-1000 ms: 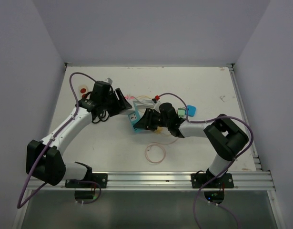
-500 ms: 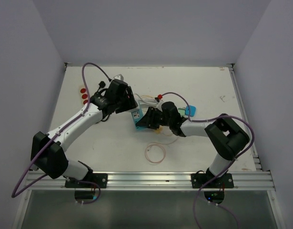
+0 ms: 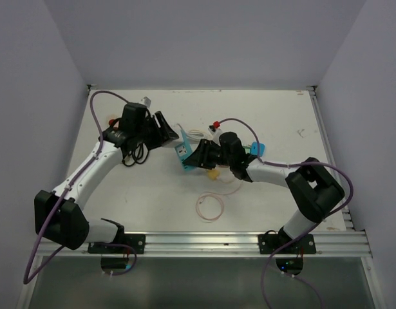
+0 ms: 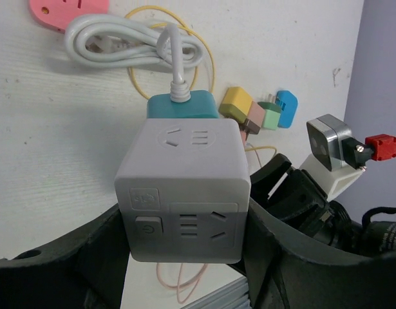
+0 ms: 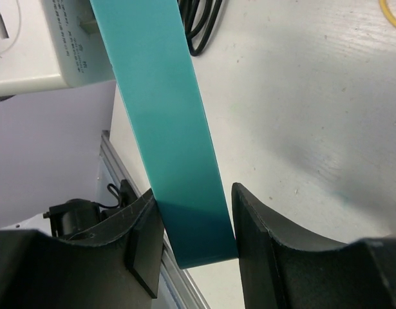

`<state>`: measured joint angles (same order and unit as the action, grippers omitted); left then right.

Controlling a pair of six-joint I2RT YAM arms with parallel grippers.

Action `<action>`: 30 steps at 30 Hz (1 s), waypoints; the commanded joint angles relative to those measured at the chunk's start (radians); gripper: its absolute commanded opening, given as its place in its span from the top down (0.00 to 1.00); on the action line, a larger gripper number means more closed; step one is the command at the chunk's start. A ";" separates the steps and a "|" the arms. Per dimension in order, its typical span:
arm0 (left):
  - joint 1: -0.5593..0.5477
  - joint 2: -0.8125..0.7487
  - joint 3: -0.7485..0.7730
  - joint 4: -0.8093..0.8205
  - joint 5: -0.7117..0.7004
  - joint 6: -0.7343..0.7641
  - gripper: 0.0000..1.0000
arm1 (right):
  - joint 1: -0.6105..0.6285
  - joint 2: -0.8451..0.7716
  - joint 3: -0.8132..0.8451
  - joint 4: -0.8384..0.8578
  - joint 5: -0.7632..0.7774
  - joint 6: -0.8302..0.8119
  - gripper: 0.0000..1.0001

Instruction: Pull the plug off the socket

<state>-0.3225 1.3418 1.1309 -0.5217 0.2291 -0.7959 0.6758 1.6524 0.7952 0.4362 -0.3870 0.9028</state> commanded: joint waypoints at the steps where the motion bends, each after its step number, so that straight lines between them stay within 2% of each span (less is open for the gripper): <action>1: -0.030 -0.073 0.084 0.013 -0.334 0.115 1.00 | -0.079 -0.005 0.009 -0.336 0.235 -0.025 1.00; 3: -0.143 -0.038 0.147 -0.043 -0.424 0.123 1.00 | -0.079 0.012 0.019 -0.347 0.237 -0.001 1.00; 5: -0.194 -0.026 0.152 -0.035 -0.435 0.106 1.00 | -0.078 0.026 0.021 -0.343 0.241 0.018 1.00; 10: -0.263 -0.009 0.145 -0.015 -0.448 0.078 1.00 | -0.076 0.076 -0.001 -0.320 0.241 0.059 1.00; 13: -0.267 -0.013 0.156 -0.034 -0.462 0.086 1.00 | -0.079 0.076 -0.042 -0.281 0.228 0.062 1.00; 15: -0.234 -0.038 0.158 -0.029 -0.429 0.090 1.00 | -0.081 0.066 -0.077 -0.226 0.215 0.059 1.00; 16: -0.202 -0.049 0.152 -0.018 -0.331 0.089 1.00 | -0.082 0.061 -0.085 -0.212 0.209 0.058 1.00; 17: -0.123 -0.075 0.123 0.018 -0.276 0.087 1.00 | -0.082 0.057 -0.090 -0.176 0.186 0.053 1.00; 19: -0.046 -0.099 0.096 0.051 -0.173 0.084 1.00 | -0.082 0.060 -0.093 -0.121 0.142 0.039 1.00; 20: 0.011 -0.115 0.087 0.060 -0.156 0.086 1.00 | -0.082 0.061 -0.090 -0.111 0.116 0.038 1.00; 23: 0.084 -0.124 0.083 0.071 -0.077 0.090 1.00 | -0.082 0.034 -0.082 -0.100 0.102 0.028 1.00; 30: 0.100 -0.096 0.049 0.089 -0.086 0.138 1.00 | -0.082 -0.061 -0.056 -0.142 0.099 -0.021 1.00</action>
<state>-0.2241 1.2301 1.1950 -0.4957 0.0986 -0.7097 0.5964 1.6699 0.7116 0.2977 -0.3115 0.8955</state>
